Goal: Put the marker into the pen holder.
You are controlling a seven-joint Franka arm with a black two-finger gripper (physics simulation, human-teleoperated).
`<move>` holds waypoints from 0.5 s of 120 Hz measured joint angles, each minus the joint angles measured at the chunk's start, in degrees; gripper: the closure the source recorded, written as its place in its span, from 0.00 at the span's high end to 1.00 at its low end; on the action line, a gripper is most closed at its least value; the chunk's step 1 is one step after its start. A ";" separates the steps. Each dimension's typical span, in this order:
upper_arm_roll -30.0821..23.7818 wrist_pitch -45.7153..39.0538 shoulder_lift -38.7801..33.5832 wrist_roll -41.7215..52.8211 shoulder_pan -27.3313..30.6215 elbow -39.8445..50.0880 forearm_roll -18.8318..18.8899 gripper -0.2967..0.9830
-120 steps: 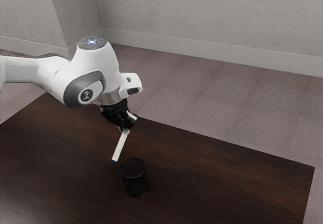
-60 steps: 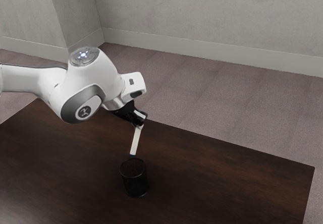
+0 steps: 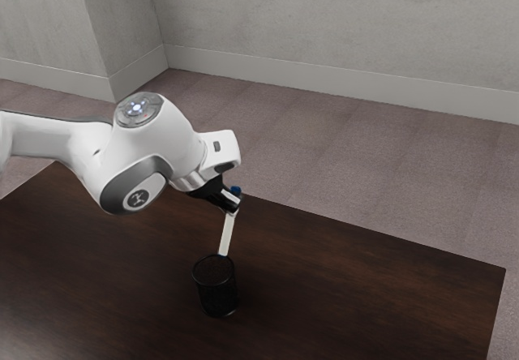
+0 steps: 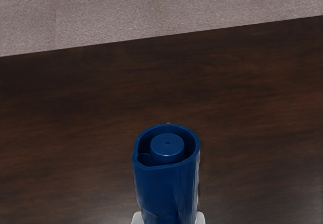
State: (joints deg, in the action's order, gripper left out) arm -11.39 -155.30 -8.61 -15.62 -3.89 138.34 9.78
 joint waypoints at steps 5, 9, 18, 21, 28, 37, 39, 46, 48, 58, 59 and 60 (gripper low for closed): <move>0.00 -0.17 -0.29 0.04 0.00 0.53 0.03 0.16; 0.00 -0.29 -0.73 0.05 0.00 1.14 0.02 0.16; 0.01 -0.49 -2.30 0.03 -0.01 3.02 0.02 0.16; 0.01 -0.54 -2.61 0.01 -0.03 3.44 0.02 0.16; 0.01 -0.64 -2.97 -0.02 -0.08 3.94 0.01 0.16; 0.02 -0.75 -3.18 -0.07 -0.10 4.53 -0.04 0.16; 0.02 -0.77 -3.26 -0.08 -0.10 4.65 -0.04 0.16; -0.20 -0.81 -3.55 -0.14 -0.09 5.08 -0.05 0.16; -0.31 -0.83 -3.66 -0.17 -0.10 5.23 -0.05 0.16; -0.82 -0.88 -4.29 -0.35 -0.14 6.22 -0.05 0.16; -0.88 -0.88 -4.37 -0.37 -0.15 6.35 -0.05 0.16; -0.92 -0.88 -4.43 -0.40 -0.15 6.47 -0.04 0.16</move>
State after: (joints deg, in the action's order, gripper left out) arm -12.31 -156.18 -13.05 -16.02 -4.04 144.81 9.74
